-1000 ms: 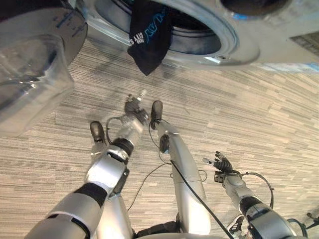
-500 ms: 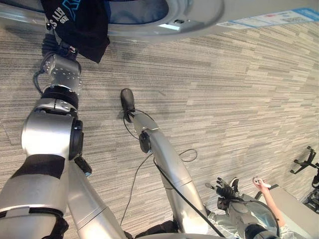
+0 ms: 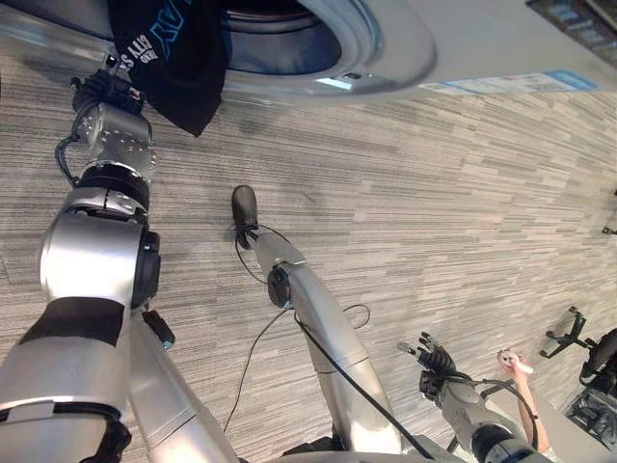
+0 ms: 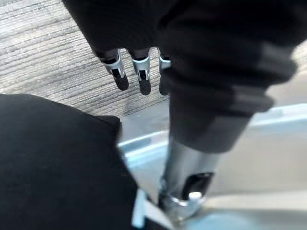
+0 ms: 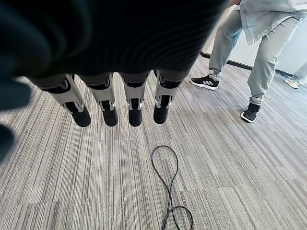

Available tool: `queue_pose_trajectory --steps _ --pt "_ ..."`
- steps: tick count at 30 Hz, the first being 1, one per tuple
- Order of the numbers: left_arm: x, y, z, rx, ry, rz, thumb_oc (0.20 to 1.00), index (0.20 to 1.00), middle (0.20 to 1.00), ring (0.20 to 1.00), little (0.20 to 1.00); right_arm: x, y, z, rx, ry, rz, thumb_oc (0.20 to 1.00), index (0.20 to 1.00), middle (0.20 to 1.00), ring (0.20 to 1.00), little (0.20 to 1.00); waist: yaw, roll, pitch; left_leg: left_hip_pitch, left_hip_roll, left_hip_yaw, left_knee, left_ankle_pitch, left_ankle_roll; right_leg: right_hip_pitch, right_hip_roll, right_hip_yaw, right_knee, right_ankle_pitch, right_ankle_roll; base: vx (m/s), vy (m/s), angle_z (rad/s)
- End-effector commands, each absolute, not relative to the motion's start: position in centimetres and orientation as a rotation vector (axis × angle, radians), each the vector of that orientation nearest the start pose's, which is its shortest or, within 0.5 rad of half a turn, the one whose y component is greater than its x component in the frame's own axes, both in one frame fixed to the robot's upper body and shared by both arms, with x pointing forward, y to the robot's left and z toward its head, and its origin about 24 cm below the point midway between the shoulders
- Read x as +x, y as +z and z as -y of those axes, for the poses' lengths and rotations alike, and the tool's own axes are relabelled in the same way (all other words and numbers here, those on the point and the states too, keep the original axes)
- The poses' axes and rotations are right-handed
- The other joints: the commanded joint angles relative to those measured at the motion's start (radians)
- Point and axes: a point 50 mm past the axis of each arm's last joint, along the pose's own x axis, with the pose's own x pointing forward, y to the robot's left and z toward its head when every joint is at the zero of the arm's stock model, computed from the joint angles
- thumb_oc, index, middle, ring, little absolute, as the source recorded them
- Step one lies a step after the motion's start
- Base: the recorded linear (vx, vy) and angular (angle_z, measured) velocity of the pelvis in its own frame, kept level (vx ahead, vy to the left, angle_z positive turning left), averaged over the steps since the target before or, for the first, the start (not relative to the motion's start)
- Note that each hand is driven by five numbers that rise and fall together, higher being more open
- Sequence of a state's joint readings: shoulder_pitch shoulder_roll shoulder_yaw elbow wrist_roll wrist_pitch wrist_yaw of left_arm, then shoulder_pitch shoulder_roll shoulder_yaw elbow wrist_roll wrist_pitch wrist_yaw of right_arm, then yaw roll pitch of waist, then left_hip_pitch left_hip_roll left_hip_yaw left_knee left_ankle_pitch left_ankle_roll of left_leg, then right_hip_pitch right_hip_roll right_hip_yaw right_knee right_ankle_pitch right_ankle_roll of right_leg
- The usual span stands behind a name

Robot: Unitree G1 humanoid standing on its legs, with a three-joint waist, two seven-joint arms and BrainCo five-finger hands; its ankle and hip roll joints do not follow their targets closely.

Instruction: Grab the laundry basket,head to the washer,open it,put in the laundry and shut it.

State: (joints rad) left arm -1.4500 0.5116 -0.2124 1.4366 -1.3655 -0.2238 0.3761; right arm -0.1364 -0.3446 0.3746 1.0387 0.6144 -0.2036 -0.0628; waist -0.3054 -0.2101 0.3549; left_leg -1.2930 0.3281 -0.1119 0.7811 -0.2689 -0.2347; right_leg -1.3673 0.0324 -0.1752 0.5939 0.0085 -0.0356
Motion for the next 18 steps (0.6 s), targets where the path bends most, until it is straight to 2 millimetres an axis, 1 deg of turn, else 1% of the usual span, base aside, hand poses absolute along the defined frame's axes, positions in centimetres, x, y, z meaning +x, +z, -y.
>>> queue_pose_trajectory --steps 1,2,5,6,7,8,13,15,16,17,18 --pt "41.1 33.6 -23.4 -0.900 0.403 0.418 1.000 1.000 1.000 1.000 1.000 17.2 -11.9 25.1 -0.016 -0.252 -0.785 1.000 1.000 1.000 1.000 1.000 -0.059 0.052 -0.045 0.034 0.031 -0.087 0.126 -0.028 0.043 0.020 -0.059 -0.034 0.092 -0.148 0.142 0.02 -0.016 0.04" --pt "41.1 34.1 -22.9 -0.894 0.383 0.429 1.000 1.000 1.000 1.000 1.000 17.1 -11.9 25.2 -0.017 -0.255 -0.787 1.000 1.000 1.000 1.000 1.000 -0.062 0.052 -0.047 0.038 0.032 -0.084 0.121 -0.025 0.040 0.019 -0.059 -0.032 0.094 -0.148 0.142 0.00 0.000 0.00" --pt "41.2 34.4 -22.2 -0.886 0.361 0.431 1.000 1.000 1.000 1.000 1.000 17.2 -11.8 25.6 -0.016 -0.272 -0.783 1.000 1.000 1.000 1.000 1.000 -0.066 0.055 -0.048 0.046 0.035 -0.077 0.116 -0.020 0.038 0.017 -0.056 -0.024 0.098 -0.151 0.141 0.00 0.000 0.00" --pt "41.2 34.9 -21.4 -0.882 0.335 0.440 1.000 1.000 1.000 1.000 1.000 17.2 -11.7 25.8 -0.019 -0.280 -0.779 1.000 1.000 1.000 1.000 1.000 -0.068 0.056 -0.047 0.057 0.041 -0.070 0.108 -0.019 0.037 0.012 -0.053 -0.016 0.103 -0.152 0.138 0.00 0.000 0.00" --pt "41.3 35.0 -21.1 -0.879 0.327 0.440 1.000 1.000 1.000 1.000 1.000 17.4 -11.6 25.8 -0.021 -0.283 -0.775 1.000 1.000 1.000 1.000 1.000 -0.070 0.055 -0.046 0.064 0.043 -0.066 0.106 -0.020 0.037 0.012 -0.051 -0.013 0.103 -0.152 0.138 0.00 0.000 0.00" --pt "41.1 35.4 -20.9 -0.875 0.320 0.453 1.000 1.000 1.000 1.000 1.000 17.7 -11.5 25.9 -0.023 -0.287 -0.770 1.000 1.000 1.000 1.000 1.000 -0.069 0.056 -0.045 0.067 0.044 -0.062 0.109 -0.020 0.037 0.009 -0.048 -0.007 0.108 -0.153 0.138 0.00 0.000 0.00" --pt "41.1 35.9 -20.5 -0.868 0.300 0.457 1.000 1.000 1.000 1.000 1.000 17.8 -11.5 25.9 -0.023 -0.288 -0.773 1.000 1.000 1.000 1.000 1.000 -0.071 0.056 -0.045 0.078 0.057 -0.057 0.119 -0.015 0.037 0.007 -0.037 0.006 0.113 -0.158 0.136 0.01 -0.013 -0.02" --pt "41.1 36.2 -20.0 -0.860 0.280 0.464 1.000 1.000 1.000 1.000 1.000 17.8 -11.5 26.0 -0.035 -0.286 -0.777 1.000 1.000 1.000 1.000 1.000 -0.073 0.059 -0.044 0.090 0.064 -0.050 0.117 -0.012 0.039 0.005 -0.033 0.013 0.120 -0.163 0.136 0.01 -0.012 -0.02" --pt "41.1 36.3 -19.8 -0.865 0.271 0.463 0.912 0.912 0.912 0.912 0.912 17.9 -11.4 26.0 -0.039 -0.285 -0.772 1.000 1.000 1.000 1.000 1.000 -0.073 0.058 -0.043 0.094 0.063 -0.049 0.116 -0.012 0.039 0.005 -0.032 0.016 0.123 -0.164 0.135 0.00 0.000 0.00" --pt "41.2 36.2 -19.4 -0.870 0.261 0.462 0.890 0.890 0.890 0.890 0.890 18.2 -11.3 26.0 -0.044 -0.278 -0.766 1.000 1.000 1.000 1.000 1.000 -0.073 0.059 -0.042 0.098 0.065 -0.047 0.117 -0.013 0.040 0.005 -0.032 0.018 0.122 -0.166 0.134 0.00 0.000 0.00" --pt "41.2 36.3 -19.1 -0.869 0.251 0.465 0.900 0.900 0.900 0.900 0.900 18.2 -11.3 25.9 -0.055 -0.267 -0.766 1.000 1.000 1.000 1.000 1.000 -0.075 0.059 -0.042 0.100 0.065 -0.047 0.117 -0.012 0.040 0.006 -0.031 0.019 0.124 -0.167 0.134 0.02 -0.021 -0.03"
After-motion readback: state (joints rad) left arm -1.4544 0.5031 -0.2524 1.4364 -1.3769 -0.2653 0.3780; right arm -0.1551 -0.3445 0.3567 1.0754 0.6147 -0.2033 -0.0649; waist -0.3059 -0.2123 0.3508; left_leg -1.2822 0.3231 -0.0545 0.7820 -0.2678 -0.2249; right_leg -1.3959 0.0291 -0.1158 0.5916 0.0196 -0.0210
